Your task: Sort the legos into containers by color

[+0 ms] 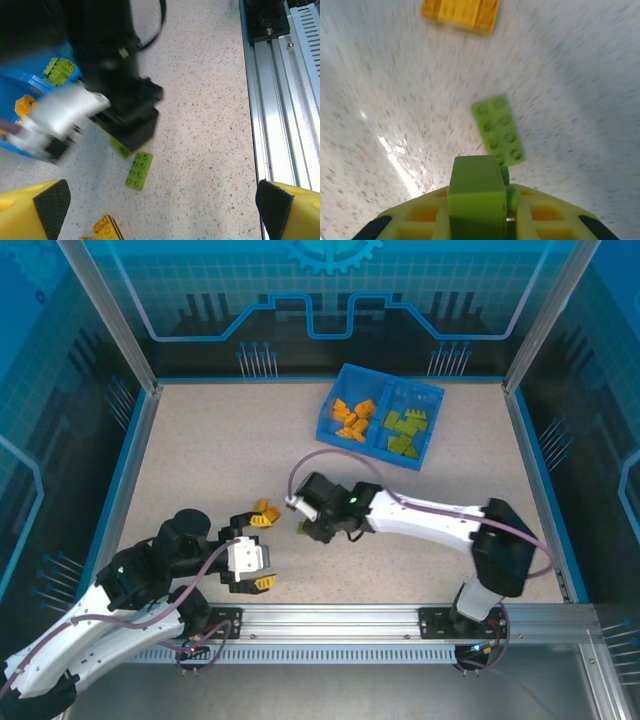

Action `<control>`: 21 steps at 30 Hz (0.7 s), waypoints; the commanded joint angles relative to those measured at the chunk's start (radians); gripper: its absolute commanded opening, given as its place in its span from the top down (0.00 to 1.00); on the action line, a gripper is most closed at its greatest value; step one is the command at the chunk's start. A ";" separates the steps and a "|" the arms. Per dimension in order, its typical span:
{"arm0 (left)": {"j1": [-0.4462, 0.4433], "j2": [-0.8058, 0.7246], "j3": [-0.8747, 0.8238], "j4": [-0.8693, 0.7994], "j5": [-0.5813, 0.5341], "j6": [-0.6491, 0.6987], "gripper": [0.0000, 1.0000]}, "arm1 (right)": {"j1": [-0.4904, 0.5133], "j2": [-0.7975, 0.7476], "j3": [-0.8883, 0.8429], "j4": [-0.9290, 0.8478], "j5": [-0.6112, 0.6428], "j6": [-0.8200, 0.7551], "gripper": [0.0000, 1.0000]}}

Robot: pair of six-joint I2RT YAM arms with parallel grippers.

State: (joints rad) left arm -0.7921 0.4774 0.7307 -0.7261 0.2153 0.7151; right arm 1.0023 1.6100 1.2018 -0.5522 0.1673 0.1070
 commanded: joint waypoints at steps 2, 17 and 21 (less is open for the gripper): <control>-0.002 -0.006 -0.042 0.169 0.056 -0.050 0.01 | -0.127 -0.137 -0.010 0.058 -0.059 0.085 0.79; -0.001 0.166 -0.003 0.412 -0.087 -0.515 0.01 | -0.750 0.112 0.290 -0.016 -0.060 0.231 0.77; 0.001 0.231 0.044 0.362 -0.190 -0.633 0.01 | -0.805 0.288 0.463 -0.057 -0.048 0.231 0.76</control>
State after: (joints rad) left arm -0.7921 0.6876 0.7219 -0.3523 0.1242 0.2249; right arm 0.2150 1.8141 1.5673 -0.5529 0.1158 0.3115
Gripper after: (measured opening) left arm 0.987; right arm 0.256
